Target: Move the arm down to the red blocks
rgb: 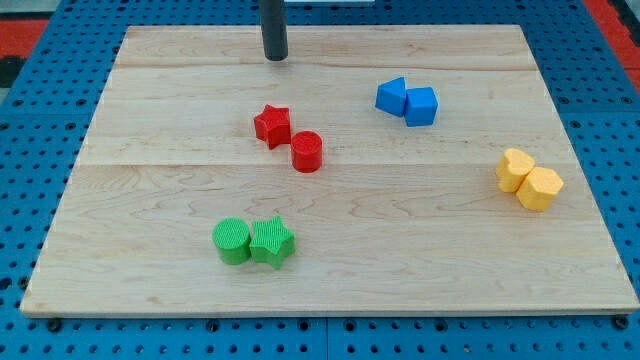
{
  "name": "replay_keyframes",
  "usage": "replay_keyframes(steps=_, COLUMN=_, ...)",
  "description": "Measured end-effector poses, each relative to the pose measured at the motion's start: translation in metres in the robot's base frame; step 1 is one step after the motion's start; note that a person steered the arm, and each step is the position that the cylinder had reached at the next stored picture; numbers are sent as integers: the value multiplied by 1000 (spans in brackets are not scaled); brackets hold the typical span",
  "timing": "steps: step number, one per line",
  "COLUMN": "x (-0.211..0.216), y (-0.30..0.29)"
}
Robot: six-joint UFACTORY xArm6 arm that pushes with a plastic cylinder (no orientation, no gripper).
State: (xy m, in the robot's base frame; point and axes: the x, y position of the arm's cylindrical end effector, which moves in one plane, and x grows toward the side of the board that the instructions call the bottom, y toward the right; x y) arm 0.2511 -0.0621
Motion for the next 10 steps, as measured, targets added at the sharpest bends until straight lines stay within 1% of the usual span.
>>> replay_keyframes(steps=2, x=1, y=0)
replay_keyframes(steps=3, x=40, y=0)
replay_keyframes(steps=4, x=69, y=-2)
replay_keyframes(steps=5, x=69, y=-19)
replay_keyframes(steps=6, x=90, y=-73)
replay_keyframes(steps=7, x=149, y=-109)
replay_keyframes(steps=8, x=215, y=-118)
replay_keyframes(steps=10, x=223, y=-122)
